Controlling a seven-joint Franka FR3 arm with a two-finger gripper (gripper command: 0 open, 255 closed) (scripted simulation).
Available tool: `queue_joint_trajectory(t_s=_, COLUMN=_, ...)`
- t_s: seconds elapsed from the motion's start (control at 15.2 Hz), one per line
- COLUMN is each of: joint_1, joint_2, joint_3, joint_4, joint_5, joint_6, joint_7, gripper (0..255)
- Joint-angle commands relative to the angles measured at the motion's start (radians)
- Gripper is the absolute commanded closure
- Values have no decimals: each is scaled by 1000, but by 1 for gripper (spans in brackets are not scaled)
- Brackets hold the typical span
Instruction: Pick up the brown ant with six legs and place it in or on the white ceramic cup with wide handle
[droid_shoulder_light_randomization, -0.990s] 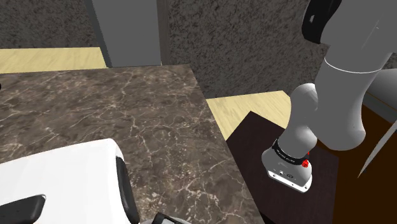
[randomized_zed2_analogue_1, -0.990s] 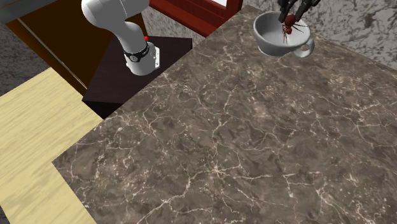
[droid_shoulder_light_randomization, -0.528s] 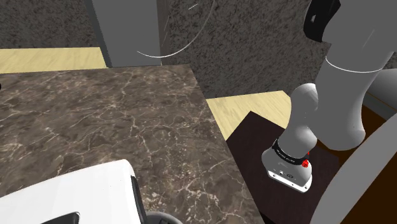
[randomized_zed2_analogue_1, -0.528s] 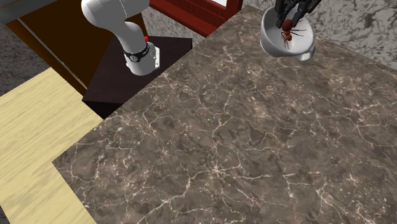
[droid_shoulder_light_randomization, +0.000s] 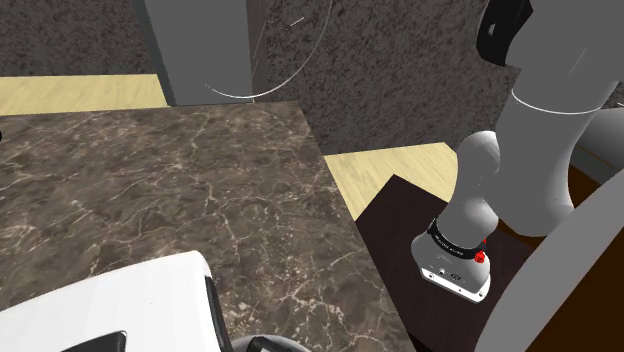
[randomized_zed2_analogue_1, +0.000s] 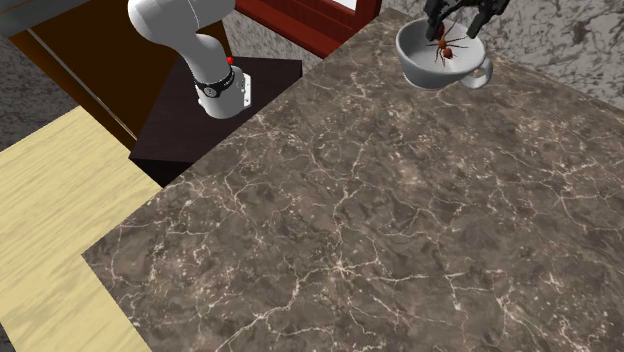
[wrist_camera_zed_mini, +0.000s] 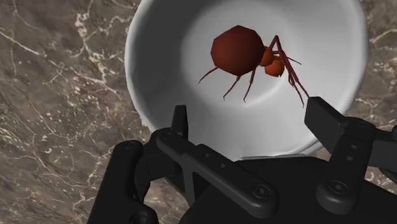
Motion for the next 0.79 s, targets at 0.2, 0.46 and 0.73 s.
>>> queue_joint_trajectory(t_s=0.2, joint_1=31, joint_2=27, joint_3=4, joint_4=133, joint_5=-16, joint_6=-113, joint_7=3, gripper=0)
queue_joint_trajectory(t_s=0.46, joint_1=42, joint_2=38, joint_3=5, joint_4=172, joint_5=-22, joint_6=-144, joint_7=4, gripper=0)
queue_joint_trajectory(t_s=0.73, joint_1=42, joint_2=38, joint_3=5, joint_4=172, joint_5=-22, joint_6=-144, joint_7=4, gripper=0)
